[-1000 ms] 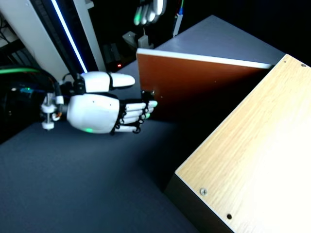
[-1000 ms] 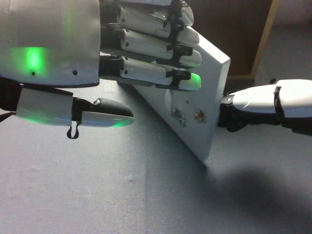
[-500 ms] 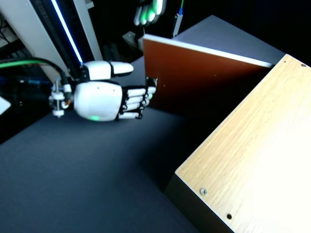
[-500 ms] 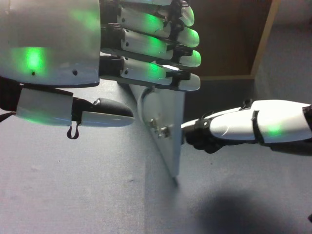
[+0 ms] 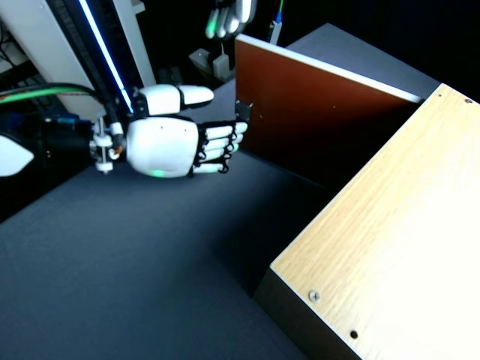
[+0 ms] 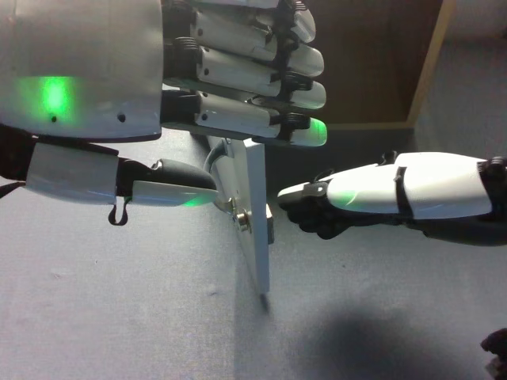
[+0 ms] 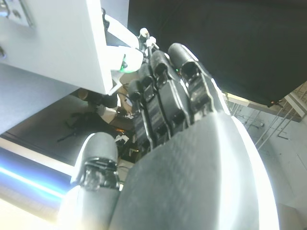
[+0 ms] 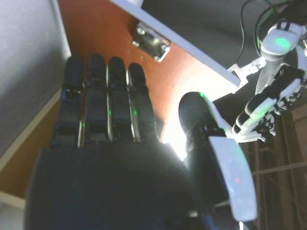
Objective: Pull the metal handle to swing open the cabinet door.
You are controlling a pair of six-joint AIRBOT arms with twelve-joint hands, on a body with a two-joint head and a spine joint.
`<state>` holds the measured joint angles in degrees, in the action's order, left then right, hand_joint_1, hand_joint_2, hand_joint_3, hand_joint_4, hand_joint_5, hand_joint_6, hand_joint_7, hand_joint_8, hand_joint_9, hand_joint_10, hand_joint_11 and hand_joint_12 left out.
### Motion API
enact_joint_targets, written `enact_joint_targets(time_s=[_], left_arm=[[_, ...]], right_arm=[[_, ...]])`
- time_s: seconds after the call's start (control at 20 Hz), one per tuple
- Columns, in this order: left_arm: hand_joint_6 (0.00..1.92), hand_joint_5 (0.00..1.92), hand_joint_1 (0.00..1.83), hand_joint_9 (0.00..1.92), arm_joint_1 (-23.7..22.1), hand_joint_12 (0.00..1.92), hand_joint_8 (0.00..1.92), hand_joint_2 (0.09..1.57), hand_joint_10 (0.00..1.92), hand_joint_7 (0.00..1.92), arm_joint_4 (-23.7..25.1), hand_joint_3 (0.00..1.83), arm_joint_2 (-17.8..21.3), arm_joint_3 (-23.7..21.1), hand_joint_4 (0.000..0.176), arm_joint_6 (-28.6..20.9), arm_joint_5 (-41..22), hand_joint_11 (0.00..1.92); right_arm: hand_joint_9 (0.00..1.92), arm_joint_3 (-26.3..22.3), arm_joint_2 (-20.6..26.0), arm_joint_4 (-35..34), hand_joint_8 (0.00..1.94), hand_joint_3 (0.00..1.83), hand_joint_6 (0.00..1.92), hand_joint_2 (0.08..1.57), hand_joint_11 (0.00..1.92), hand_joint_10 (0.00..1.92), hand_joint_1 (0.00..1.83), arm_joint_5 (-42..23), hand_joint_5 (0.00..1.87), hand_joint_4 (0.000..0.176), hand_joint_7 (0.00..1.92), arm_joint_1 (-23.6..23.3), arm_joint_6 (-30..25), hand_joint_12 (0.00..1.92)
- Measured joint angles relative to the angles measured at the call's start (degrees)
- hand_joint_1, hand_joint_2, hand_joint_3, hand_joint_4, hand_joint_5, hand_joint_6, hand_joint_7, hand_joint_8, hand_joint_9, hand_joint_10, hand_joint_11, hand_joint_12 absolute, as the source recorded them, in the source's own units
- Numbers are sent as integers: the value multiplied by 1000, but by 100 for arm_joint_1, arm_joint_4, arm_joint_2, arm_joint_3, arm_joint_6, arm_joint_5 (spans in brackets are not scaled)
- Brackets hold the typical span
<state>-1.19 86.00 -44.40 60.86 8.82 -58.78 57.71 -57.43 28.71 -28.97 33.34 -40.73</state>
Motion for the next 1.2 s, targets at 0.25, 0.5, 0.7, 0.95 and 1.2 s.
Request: enact_joint_targets(time_s=[0.25,0.5,0.7,0.95,1.2], left_arm=[[2,449,0,417,0,789,1,1571,0,450,-4,57,0,0,0,0,2,61],[2,450,0,420,0,788,1,1571,1,450,-4,63,0,0,0,0,0,60],[4,459,0,423,0,790,2,1571,2,455,-4,65,0,0,0,0,0,63],[2,456,0,419,0,788,0,1571,0,449,-4,64,0,0,0,0,0,57],[0,451,0,417,0,789,0,1571,0,448,-4,62,0,0,0,0,0,56]], right_arm=[[350,-2,-214,-15,0,70,1,1571,0,0,50,-7,377,0,379,-37,0,916],[359,11,-457,-35,2,66,3,1571,0,2,75,11,388,0,390,-129,7,941],[361,28,-562,-160,2,62,3,1571,0,3,78,9,389,0,393,-168,133,942],[355,28,-723,-671,3,65,4,1571,0,2,93,9,385,0,385,-168,824,930],[352,35,-925,-826,1,65,2,1571,0,1,105,9,384,0,384,-168,1071,929]])
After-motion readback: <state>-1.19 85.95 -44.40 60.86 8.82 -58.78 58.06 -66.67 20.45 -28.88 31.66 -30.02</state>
